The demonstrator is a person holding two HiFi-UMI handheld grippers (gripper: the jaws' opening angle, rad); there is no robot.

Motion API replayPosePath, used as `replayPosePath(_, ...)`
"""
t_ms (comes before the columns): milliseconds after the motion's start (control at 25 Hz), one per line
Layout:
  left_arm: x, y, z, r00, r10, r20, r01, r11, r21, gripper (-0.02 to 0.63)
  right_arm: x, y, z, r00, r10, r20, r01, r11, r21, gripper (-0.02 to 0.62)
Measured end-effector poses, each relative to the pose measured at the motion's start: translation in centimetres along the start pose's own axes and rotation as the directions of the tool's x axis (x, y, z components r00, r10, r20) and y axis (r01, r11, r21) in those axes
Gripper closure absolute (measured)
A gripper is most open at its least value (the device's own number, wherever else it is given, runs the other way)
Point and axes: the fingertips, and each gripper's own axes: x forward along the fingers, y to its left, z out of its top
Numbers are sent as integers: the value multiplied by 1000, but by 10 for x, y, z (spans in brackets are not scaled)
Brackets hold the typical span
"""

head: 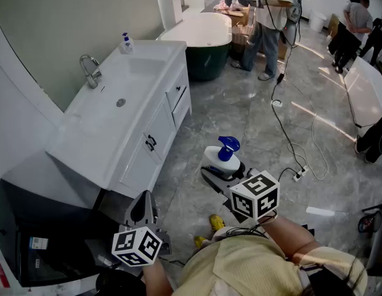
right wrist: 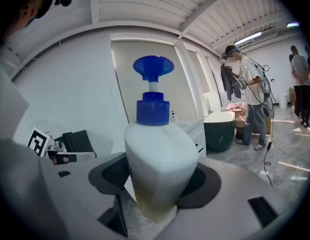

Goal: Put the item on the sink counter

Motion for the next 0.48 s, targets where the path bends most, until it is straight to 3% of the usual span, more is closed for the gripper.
replayPosePath(480, 1, -4, 1, 1000, -7, 17, 7, 1000, 4, 577, 0, -4, -4, 1000, 5, -2, -5, 998, 66, 301)
